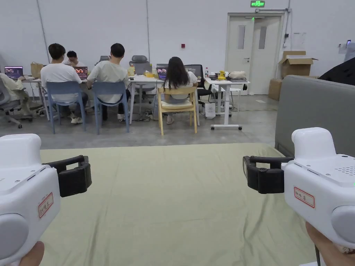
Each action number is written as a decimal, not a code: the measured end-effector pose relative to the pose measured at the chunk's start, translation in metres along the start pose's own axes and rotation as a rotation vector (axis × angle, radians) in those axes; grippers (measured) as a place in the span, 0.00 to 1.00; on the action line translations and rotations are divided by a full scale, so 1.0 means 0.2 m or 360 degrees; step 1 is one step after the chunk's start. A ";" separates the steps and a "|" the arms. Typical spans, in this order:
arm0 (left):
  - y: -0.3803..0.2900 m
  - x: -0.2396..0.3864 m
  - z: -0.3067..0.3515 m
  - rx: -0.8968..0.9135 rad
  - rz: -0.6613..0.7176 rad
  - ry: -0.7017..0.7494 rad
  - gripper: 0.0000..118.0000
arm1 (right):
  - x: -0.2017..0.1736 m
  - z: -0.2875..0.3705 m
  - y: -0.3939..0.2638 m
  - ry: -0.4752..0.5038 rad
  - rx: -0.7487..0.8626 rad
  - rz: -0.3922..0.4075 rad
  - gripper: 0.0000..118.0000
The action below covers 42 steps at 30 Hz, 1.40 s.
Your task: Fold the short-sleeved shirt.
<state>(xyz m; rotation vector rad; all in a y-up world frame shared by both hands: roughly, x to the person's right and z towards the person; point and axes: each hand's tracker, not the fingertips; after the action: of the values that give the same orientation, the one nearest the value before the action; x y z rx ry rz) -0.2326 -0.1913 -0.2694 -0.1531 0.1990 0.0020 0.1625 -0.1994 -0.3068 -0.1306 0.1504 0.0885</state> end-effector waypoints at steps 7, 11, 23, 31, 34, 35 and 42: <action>0.02 0.02 0.02 -0.0001 0.0003 -0.0010 0.92 | -0.01 -0.01 0.00 0.0017 0.0003 -0.0012 1.00; 0.01 0.02 0.01 0.0003 -0.0009 -0.0007 0.92 | -0.01 -0.01 0.00 0.0022 0.0005 -0.0005 1.00; 0.03 0.03 0.01 0.0001 -0.0008 -0.0049 0.92 | 0.01 -0.01 0.00 0.0007 0.0011 -0.0014 1.00; 0.03 0.04 0.02 0.0013 -0.0028 -0.0058 0.92 | -0.02 -0.03 -0.03 -0.0064 0.0011 0.0005 1.00; 0.03 0.04 0.03 0.0011 -0.0029 -0.0059 0.92 | -0.01 -0.03 -0.05 -0.0082 0.0047 -0.0040 1.00; 0.03 0.04 0.03 0.0005 -0.0029 -0.0060 0.92 | 0.00 -0.04 -0.04 -0.0050 0.0037 -0.0066 1.00; 0.03 0.04 0.02 -0.0005 -0.0013 -0.0055 0.92 | 0.02 -0.06 0.01 0.0019 -0.0126 -0.0268 1.00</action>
<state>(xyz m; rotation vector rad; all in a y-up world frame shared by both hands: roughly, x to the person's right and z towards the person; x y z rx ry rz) -0.2236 -0.1851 -0.2681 -0.1567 0.1640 -0.0030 0.1642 -0.1994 -0.3202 -0.2223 0.1476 -0.0742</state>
